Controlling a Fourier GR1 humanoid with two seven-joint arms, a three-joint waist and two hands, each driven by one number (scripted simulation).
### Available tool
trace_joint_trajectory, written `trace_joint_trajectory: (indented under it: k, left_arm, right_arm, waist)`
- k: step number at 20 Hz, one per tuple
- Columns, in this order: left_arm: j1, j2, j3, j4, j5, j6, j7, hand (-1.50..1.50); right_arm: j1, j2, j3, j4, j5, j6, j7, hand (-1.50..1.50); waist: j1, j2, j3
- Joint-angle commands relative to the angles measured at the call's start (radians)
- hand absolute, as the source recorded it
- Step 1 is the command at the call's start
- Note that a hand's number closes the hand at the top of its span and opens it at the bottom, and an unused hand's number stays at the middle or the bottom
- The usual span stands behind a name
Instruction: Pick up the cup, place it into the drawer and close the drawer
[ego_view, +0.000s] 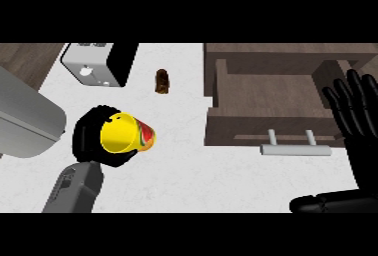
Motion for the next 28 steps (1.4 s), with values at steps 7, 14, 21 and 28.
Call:
trace_joint_trajectory:
  k: [7,14,21,28]
  left_arm:
    - [-0.031,-0.070,-0.185,-0.419,0.088,0.207,0.343,1.50]
    - [-0.292,-0.024,-0.105,-0.400,0.094,0.265,0.554,1.50]
    - [-0.380,-0.070,-0.242,-0.359,-0.008,0.463,0.546,1.50]
    - [-0.568,-0.071,-0.209,-0.224,-0.012,0.475,0.635,1.50]
  right_arm:
    - [-0.018,-0.010,-0.044,0.110,-0.028,0.034,-0.074,-1.50]
    - [-0.043,-0.014,-0.027,0.065,-0.011,0.017,-0.028,-1.50]
    - [0.008,-0.004,-0.013,-0.012,-0.014,0.010,0.009,-1.50]
    - [-0.059,-0.017,-0.040,0.046,-0.021,-0.003,0.021,-1.50]
  waist:
    - [-0.011,0.005,-0.001]
    - [-0.017,0.007,-0.001]
    - [-0.022,0.006,-0.001]
    - [-0.020,0.007,-0.001]
